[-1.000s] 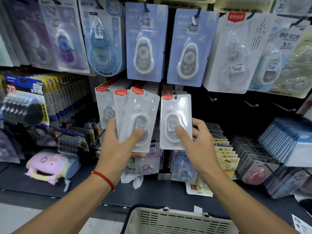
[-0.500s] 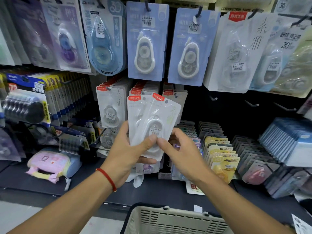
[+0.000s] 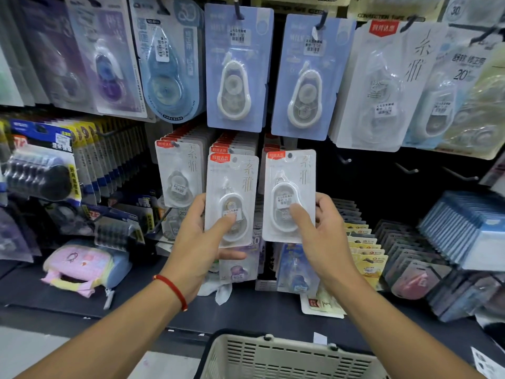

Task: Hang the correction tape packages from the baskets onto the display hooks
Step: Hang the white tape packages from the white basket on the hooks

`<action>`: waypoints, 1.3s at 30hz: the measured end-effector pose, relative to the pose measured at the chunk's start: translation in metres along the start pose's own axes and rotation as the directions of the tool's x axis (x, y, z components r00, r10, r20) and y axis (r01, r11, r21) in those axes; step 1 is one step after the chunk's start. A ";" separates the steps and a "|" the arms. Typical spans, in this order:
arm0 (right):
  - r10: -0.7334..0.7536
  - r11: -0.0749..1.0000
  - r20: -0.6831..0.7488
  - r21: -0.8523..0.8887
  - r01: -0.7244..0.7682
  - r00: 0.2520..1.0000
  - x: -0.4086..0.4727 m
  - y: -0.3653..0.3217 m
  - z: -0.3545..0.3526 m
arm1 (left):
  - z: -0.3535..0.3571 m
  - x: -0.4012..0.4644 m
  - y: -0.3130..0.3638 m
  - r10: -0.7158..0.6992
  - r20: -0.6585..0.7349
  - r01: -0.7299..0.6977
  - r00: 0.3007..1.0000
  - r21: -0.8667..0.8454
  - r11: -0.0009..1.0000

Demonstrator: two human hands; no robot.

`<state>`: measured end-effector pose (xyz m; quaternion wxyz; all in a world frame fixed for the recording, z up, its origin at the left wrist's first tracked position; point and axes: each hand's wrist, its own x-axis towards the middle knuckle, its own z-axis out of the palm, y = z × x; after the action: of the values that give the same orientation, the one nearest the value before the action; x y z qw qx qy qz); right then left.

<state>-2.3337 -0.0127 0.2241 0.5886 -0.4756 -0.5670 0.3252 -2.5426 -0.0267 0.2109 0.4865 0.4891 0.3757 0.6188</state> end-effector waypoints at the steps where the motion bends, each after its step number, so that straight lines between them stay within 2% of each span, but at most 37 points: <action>1: 0.000 1.000 0.012 0.001 0.000 1.000 0.001 0.000 -0.001 | 0.000 0.000 0.000 0.003 -0.003 -0.003 1.000 0.003 1.000; 5: -0.017 1.000 0.046 0.018 0.016 0.999 0.002 0.000 -0.001 | 0.000 0.000 0.000 0.005 -0.017 -0.005 1.000 -0.005 1.000; 12: -0.014 1.000 -0.050 0.021 0.015 0.999 0.001 0.002 0.001 | -0.002 0.001 0.002 0.008 -0.011 -0.008 1.000 -0.033 0.999; 15: 0.003 1.000 -0.030 -0.007 -0.003 1.000 0.001 0.004 0.001 | -0.001 0.000 0.003 0.008 -0.006 -0.008 1.000 -0.058 0.998; 17: 0.072 0.992 -0.001 -0.105 -0.072 0.997 0.003 0.007 0.000 | 0.000 0.000 0.004 -0.002 0.012 0.003 1.000 -0.079 0.997; 19: 0.168 0.940 -0.004 -0.302 -0.161 0.986 0.005 0.013 -0.002 | 0.001 0.000 0.003 -0.009 0.056 0.013 0.998 -0.074 0.997; 21: 0.178 0.912 0.000 -0.376 -0.165 0.984 0.004 0.015 -0.003 | 0.002 -0.001 0.002 -0.021 0.103 0.025 0.994 -0.031 0.999; 26: 0.025 0.993 0.254 -0.119 0.006 0.967 -0.009 0.006 0.008 | 0.008 -0.004 -0.002 -0.030 0.152 0.020 0.988 0.068 0.998; 28: 0.003 0.996 0.276 -0.087 0.022 0.961 -0.011 0.005 0.012 | 0.010 -0.004 -0.001 -0.048 0.168 0.039 0.985 0.051 0.998; 33: 0.024 1.000 0.235 -0.006 -0.024 0.972 -0.012 0.002 0.012 | 0.009 -0.004 -0.001 -0.091 0.163 0.088 0.982 0.029 0.996; 39: 0.026 0.998 -0.019 0.057 -0.025 0.999 -0.006 -0.002 0.007 | 0.011 0.000 -0.006 -0.092 0.111 0.090 0.990 0.025 0.996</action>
<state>-2.3420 -0.0179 0.2229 0.6033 -0.4694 -0.5455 0.3439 -2.5308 -0.0257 0.2078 0.5297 0.5104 0.3759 0.5636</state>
